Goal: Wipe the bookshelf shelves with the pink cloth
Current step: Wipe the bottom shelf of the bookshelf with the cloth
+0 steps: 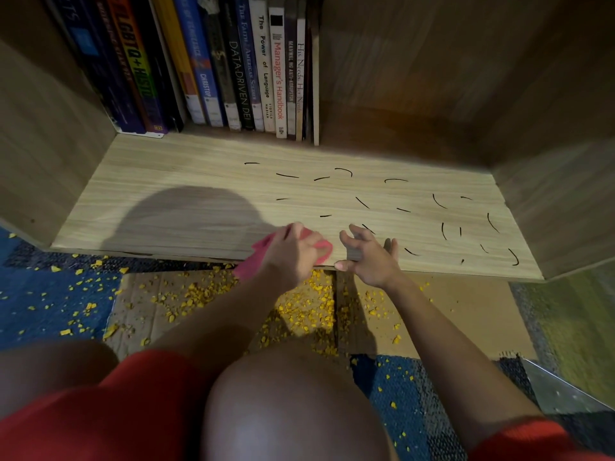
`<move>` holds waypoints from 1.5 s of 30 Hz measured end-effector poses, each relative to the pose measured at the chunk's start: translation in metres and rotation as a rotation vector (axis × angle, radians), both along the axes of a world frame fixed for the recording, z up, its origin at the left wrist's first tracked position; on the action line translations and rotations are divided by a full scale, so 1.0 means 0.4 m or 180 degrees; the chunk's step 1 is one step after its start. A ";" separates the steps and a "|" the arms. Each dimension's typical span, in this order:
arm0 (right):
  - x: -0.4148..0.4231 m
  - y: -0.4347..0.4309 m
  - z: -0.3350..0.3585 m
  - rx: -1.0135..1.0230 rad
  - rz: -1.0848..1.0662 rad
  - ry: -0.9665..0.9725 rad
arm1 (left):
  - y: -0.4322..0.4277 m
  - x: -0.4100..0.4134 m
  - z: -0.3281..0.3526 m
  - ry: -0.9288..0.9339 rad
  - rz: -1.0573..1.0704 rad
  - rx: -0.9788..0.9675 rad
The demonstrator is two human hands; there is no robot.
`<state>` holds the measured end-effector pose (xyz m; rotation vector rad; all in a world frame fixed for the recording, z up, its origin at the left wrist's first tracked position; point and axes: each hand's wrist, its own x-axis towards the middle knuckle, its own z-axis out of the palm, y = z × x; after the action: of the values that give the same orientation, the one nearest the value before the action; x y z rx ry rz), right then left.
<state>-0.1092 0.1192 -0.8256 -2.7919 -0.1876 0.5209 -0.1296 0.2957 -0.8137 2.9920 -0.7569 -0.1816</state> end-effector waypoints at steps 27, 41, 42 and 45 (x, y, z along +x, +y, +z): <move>-0.006 0.001 0.003 0.0056 -0.0029 0.0035 | 0.013 -0.011 -0.008 0.0030 0.0182 -0.0100; -0.002 -0.003 -0.001 0.0002 -0.0019 -0.0010 | 0.017 0.006 -0.015 0.0049 0.0125 -0.0188; -0.001 -0.003 -0.002 -0.0009 -0.0011 -0.0020 | 0.025 0.020 -0.017 0.0151 0.0287 -0.0240; 0.001 -0.005 -0.005 0.0000 -0.0017 -0.0021 | 0.048 0.049 -0.014 0.0503 0.1199 -0.0487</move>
<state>-0.1089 0.1173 -0.8278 -2.7935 -0.1816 0.5104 -0.1098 0.3151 -0.8191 2.8617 -0.1763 -0.3199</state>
